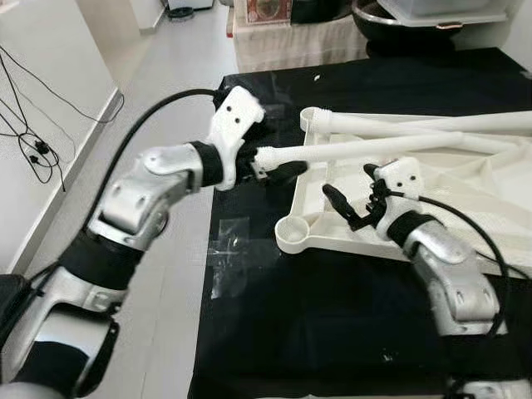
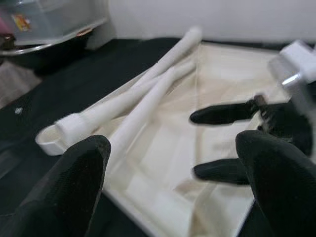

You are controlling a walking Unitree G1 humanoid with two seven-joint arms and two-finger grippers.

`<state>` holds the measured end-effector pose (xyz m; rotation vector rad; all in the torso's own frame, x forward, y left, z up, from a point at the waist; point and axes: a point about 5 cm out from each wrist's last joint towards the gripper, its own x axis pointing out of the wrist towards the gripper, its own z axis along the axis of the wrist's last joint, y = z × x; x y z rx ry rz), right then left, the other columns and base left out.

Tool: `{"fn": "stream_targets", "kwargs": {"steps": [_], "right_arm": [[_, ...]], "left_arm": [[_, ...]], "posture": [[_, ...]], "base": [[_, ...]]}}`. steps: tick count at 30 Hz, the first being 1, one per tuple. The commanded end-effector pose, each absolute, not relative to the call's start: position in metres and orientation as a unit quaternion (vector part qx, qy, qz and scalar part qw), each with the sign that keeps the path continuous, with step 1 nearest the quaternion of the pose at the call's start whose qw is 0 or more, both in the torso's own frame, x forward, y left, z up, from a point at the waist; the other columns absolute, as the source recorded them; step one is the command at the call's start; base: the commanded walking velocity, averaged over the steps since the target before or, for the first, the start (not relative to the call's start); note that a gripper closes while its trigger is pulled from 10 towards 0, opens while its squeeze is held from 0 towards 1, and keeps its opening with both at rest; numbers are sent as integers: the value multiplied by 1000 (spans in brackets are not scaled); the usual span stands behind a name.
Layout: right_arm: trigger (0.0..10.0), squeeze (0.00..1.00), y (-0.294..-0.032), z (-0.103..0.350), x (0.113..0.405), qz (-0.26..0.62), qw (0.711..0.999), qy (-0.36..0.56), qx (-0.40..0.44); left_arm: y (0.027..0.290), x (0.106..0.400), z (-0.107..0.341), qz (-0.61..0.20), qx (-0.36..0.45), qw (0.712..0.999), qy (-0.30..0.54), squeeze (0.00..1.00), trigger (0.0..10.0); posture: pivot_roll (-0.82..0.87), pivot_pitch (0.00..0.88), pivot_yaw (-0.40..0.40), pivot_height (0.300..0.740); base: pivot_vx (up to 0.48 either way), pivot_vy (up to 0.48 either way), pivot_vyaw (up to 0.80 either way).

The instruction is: Building children table

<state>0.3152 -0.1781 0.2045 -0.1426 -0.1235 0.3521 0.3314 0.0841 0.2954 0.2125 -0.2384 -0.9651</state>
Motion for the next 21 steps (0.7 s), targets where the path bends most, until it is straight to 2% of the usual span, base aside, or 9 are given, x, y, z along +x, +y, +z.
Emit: {"fn": "stream_targets", "kwargs": {"steps": [1,6,9,15,19,21], "right_arm": [[10000,0,-173,204,312,175,981,-63,-49],[10000,0,-153,209,308,175,982,-74,-19],[10000,0,-144,206,305,174,982,-68,-10],[10000,0,-140,201,302,166,985,-55,-6],[10000,0,-143,198,301,154,987,-41,4],[10000,0,-155,198,301,120,992,-30,6]], "left_arm": [[89,327,289,-457,68,880,-111,0,10000],[99,316,269,-410,-45,905,-103,0,10000],[102,307,251,-377,-65,920,-90,0,10000],[106,296,237,-363,-89,925,-77,0,10000],[110,288,231,-358,-94,926,-74,0,10000],[119,283,230,-337,-102,933,-74,0,10000]], "posture": [[-64,162,61,740],[-44,145,45,740],[-33,134,30,740],[-35,128,24,740],[-37,123,21,740],[-44,115,18,740]], "base": [[0,0,0],[0,0,0],[0,0,0],[0,0,0],[302,0,-800],[480,0,-400]]}}
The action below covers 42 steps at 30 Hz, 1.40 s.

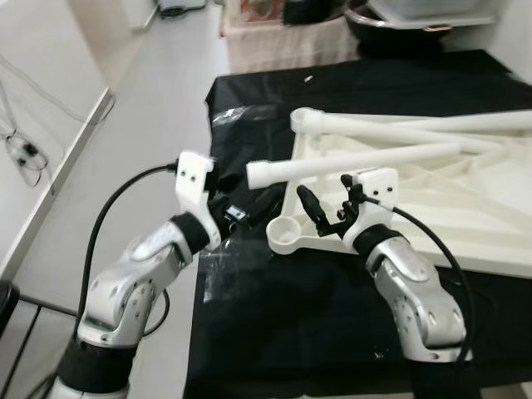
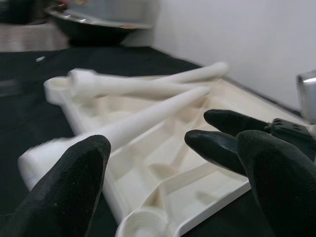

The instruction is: Building children table

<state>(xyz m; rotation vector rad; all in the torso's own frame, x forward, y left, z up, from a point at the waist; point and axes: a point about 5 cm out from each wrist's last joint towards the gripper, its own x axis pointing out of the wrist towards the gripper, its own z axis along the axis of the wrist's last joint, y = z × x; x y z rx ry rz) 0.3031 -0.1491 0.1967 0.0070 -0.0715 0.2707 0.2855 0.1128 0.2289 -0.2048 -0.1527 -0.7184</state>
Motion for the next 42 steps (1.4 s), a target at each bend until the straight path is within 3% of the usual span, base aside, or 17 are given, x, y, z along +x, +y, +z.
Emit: {"fn": "stream_targets", "kwargs": {"steps": [1,8,13,14,16,17,18,22,24,28,35,42], "right_arm": [[10000,0,-155,198,301,120,992,-30,6],[10000,0,-152,206,301,124,990,-48,-35],[10000,0,-150,204,301,124,991,-42,-20],[10000,0,-153,204,303,116,992,-41,-20],[10000,0,-154,204,303,114,992,-41,-20],[10000,0,-157,204,304,107,993,-40,-24],[10000,0,-158,204,304,105,993,-40,-24],[10000,0,-161,204,304,100,994,-39,-25],[10000,0,-164,203,304,93,995,-36,-26],[10000,0,-165,202,303,90,995,-33,-25],[10000,0,-166,200,306,86,995,-26,-30],[10000,0,-164,199,306,89,995,-22,-31]], "left_arm": [[119,283,230,-337,-102,933,-74,0,10000],[122,287,241,-333,-102,933,-88,0,10000],[118,287,246,-361,-73,925,-88,0,10000],[112,283,248,-413,-18,908,-70,0,10000],[110,281,248,-432,3,900,-61,0,10000],[109,272,247,-489,61,870,-34,0,10000],[111,269,247,-508,93,856,-22,0,10000],[119,264,250,-533,138,835,18,0,10000],[131,258,255,-561,185,805,50,0,10000],[139,255,256,-575,203,789,77,0,10000],[168,269,241,-563,294,748,195,0,10000],[162,286,234,-578,316,721,214,0,10000]], "posture": [[-44,115,18,740],[-58,108,18,740],[-60,103,19,740],[-61,102,19,740],[-61,102,19,740],[-64,99,23,740],[-63,99,24,740],[-65,98,30,740],[-63,97,34,740],[-61,98,34,740],[-49,99,36,740],[-44,106,42,740]], "base": [[480,0,-800],[466,0,-722],[420,0,-297],[0,0,0],[0,0,0],[0,0,0],[0,0,0],[0,0,0],[0,0,0],[0,0,0],[0,0,0],[0,0,0]]}}
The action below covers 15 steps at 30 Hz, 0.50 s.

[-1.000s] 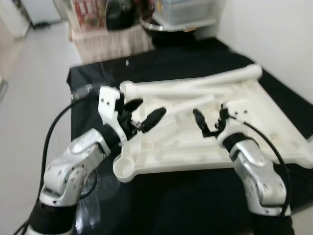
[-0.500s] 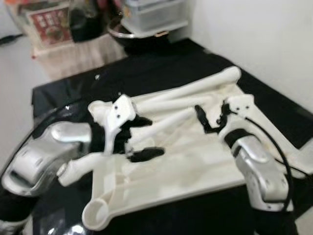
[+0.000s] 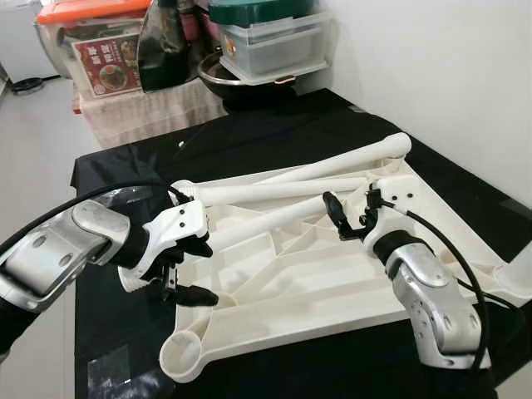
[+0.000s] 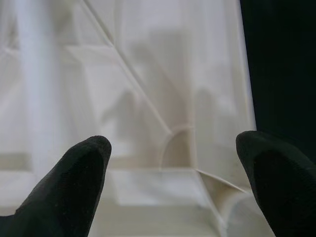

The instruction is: Building children table

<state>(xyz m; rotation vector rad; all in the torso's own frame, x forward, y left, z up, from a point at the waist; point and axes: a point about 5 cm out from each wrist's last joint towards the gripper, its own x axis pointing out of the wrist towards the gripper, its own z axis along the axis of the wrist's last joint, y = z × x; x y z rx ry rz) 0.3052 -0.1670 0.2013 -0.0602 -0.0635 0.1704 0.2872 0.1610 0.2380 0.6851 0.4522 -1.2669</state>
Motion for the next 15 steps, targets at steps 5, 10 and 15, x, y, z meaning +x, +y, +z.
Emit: {"fn": "stream_targets", "kwargs": {"steps": [5,10,15], "right_arm": [[10000,0,-157,198,300,96,995,-16,-26],[10000,0,-157,197,299,97,995,-14,-24],[10000,0,-158,197,298,95,995,-13,-22]], "left_arm": [[147,324,230,-544,344,740,197,0,10000],[140,335,228,-542,362,732,198,0,10000],[135,345,219,-546,380,712,224,0,10000]], "posture": [[-54,130,54,740],[-60,142,62,740],[-64,156,68,740]], "base": [[0,0,0],[0,0,0],[0,0,0]]}}
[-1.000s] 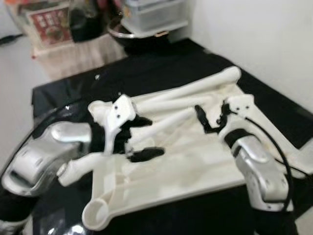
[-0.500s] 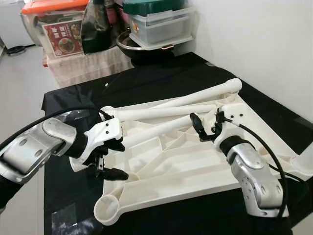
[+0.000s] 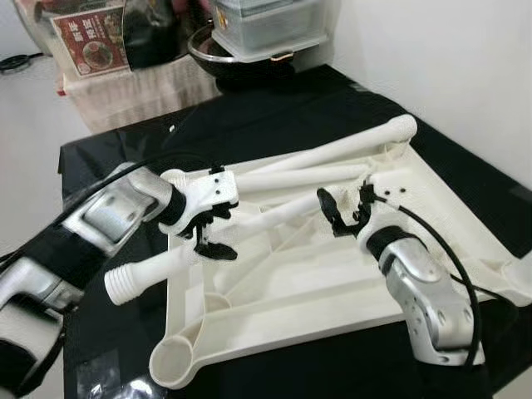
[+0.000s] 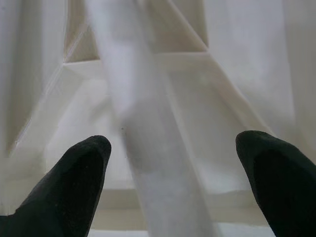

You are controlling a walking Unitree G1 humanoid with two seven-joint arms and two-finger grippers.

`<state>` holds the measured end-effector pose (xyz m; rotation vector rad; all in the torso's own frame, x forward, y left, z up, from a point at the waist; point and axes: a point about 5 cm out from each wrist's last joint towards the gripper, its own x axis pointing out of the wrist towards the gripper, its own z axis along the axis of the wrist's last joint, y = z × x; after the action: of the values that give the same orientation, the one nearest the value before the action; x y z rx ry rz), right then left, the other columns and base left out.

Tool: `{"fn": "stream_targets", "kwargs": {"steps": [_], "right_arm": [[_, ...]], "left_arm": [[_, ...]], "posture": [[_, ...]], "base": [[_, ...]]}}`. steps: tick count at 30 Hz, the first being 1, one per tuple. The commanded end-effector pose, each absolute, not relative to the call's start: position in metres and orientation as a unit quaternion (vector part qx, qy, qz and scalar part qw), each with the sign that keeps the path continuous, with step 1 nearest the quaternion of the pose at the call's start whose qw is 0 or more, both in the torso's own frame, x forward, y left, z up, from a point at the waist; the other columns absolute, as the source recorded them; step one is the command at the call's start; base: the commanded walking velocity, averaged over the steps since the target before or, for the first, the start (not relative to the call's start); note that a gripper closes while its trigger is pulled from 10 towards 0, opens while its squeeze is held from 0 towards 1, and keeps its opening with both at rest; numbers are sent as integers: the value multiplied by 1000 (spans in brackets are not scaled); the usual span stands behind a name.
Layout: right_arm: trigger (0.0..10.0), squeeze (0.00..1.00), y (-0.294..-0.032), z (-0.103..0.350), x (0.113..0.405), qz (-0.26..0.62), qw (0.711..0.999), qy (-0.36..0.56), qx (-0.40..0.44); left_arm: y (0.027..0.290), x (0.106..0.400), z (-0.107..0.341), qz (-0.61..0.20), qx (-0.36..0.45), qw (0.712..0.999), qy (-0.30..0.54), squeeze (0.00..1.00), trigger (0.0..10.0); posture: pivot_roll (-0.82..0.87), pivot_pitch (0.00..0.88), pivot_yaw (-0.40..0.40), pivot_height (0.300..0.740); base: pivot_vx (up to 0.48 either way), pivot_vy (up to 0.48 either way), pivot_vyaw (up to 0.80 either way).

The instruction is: Building children table

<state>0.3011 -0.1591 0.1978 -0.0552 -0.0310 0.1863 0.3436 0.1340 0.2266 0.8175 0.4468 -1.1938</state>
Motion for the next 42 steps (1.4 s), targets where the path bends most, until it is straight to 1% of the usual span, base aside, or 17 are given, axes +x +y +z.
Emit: {"fn": "stream_targets", "kwargs": {"steps": [1,4,7,8,9,10,11,12,22,28,30,31,33,35,37,39,42], "right_arm": [[10000,0,-158,197,298,95,995,-13,-22],[10000,0,-159,197,298,93,995,-11,-21],[10000,0,-159,197,297,92,995,-10,-21],[10000,0,-159,197,296,92,996,-10,-21],[10000,0,-159,197,296,92,996,-10,-21],[10000,0,-159,197,296,92,996,-10,-20],[10000,0,-159,197,296,92,996,-10,-20],[10000,0,-159,197,296,92,996,-10,-20],[10000,0,-161,202,297,89,996,-17,-18],[10000,0,-161,204,299,88,996,-22,-17],[10000,0,-162,209,299,89,995,-33,-10],[10000,0,-162,209,299,89,995,-33,-10],[10000,0,-164,223,299,102,992,-67,34],[10000,0,-164,223,299,102,992,-67,34],[10000,0,-169,250,296,133,976,-133,111],[10000,0,-169,250,296,133,976,-133,111],[10000,0,-175,275,290,171,951,-195,167]], "left_arm": [[135,345,219,-546,380,712,224,0,10000],[134,347,213,-554,390,692,249,0,10000],[135,351,210,-548,398,688,261,0,10000],[135,354,209,-543,401,689,265,0,9333],[135,354,209,-543,401,689,265,0,9333],[135,356,209,-539,401,691,268,0,4863],[135,356,209,-539,401,691,268,0,4863],[135,357,207,-535,407,689,270,0,0],[136,357,197,-542,412,676,283,0,0],[134,357,196,-543,398,686,276,0,0],[130,363,215,-532,371,725,232,0,0],[130,363,215,-532,371,725,232,0,0],[128,370,249,-515,318,777,170,0,0],[128,370,249,-515,318,777,170,0,0],[135,373,292,-485,249,833,96,0,0],[135,373,292,-485,249,833,96,0,0],[149,373,322,-450,188,872,39,0,0]], "posture": [[-64,156,68,740],[-65,158,70,740],[-66,158,71,740],[-65,158,71,740],[-65,158,71,740],[-65,158,72,740],[-65,158,72,740],[-66,157,73,740],[-67,149,78,740],[-72,139,79,740],[-76,130,80,740],[-76,130,80,740],[-80,118,84,740],[-80,118,84,740],[-81,105,82,740],[-81,105,82,740],[-80,94,80,740]], "base": [[0,0,0],[0,0,0],[0,0,0],[0,0,0],[0,0,0],[0,0,0],[0,0,0],[0,0,0],[0,0,0],[0,0,0],[0,0,0],[0,0,0],[0,0,0],[0,0,0],[0,0,0],[0,0,0],[0,0,0]]}}
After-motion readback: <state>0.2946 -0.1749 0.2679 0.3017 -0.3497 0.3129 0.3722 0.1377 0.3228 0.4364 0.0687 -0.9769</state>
